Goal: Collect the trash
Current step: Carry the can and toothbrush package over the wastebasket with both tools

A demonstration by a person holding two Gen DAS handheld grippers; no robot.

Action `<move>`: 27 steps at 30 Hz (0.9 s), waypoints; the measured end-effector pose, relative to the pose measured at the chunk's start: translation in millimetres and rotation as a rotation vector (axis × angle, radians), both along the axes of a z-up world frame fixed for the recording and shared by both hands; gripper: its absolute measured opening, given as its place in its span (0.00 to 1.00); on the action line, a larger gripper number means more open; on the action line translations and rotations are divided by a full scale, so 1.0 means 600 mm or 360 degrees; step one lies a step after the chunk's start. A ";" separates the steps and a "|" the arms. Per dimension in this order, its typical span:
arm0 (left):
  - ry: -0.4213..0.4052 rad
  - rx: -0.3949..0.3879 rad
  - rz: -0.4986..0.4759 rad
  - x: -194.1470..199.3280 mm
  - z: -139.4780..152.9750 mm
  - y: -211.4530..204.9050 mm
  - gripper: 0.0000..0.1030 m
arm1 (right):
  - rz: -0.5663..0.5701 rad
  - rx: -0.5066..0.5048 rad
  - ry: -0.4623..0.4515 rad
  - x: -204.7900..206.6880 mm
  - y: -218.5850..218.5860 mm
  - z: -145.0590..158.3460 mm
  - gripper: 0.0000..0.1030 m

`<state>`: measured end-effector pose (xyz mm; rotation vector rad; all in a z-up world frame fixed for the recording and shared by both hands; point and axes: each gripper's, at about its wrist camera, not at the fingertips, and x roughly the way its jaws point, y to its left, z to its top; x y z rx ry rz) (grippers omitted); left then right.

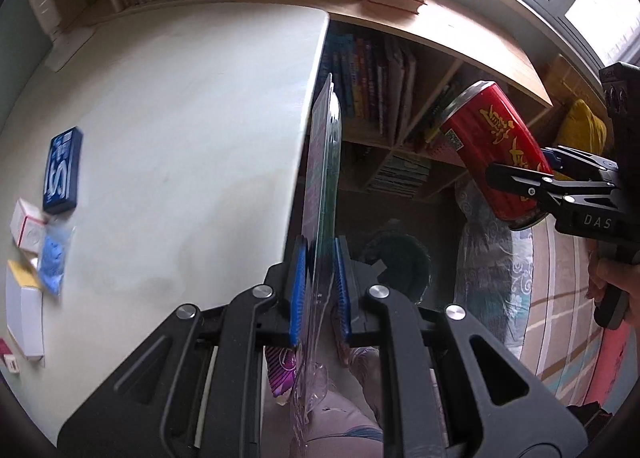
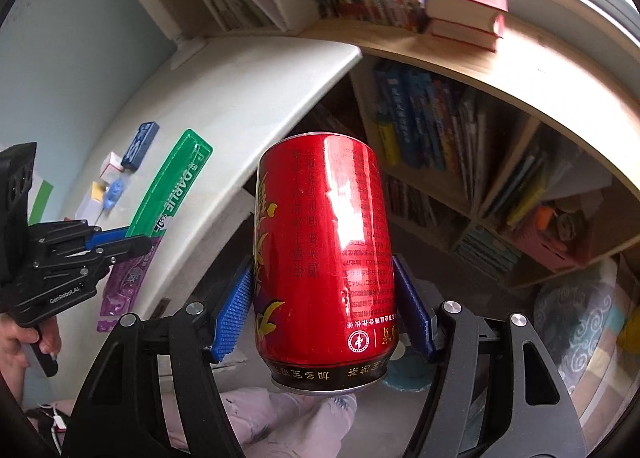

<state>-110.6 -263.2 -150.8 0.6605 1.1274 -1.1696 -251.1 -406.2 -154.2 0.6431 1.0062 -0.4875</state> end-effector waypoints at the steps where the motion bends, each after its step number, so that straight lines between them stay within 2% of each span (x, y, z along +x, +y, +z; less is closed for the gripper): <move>1: 0.0004 0.0005 -0.0046 -0.014 -0.003 -0.013 0.12 | -0.0034 0.0007 0.0003 -0.015 -0.005 -0.004 0.65; 11: 0.0037 0.0082 -0.0427 -0.140 -0.044 -0.112 0.12 | -0.0368 0.0112 0.0061 -0.173 -0.031 -0.056 0.65; 21: 0.0086 0.0263 -0.0700 -0.246 -0.128 -0.165 0.12 | -0.0621 0.0249 0.0118 -0.288 -0.023 -0.133 0.65; 27: 0.0139 0.0396 -0.0807 -0.292 -0.185 -0.184 0.12 | -0.0704 0.0343 0.0152 -0.328 -0.014 -0.195 0.65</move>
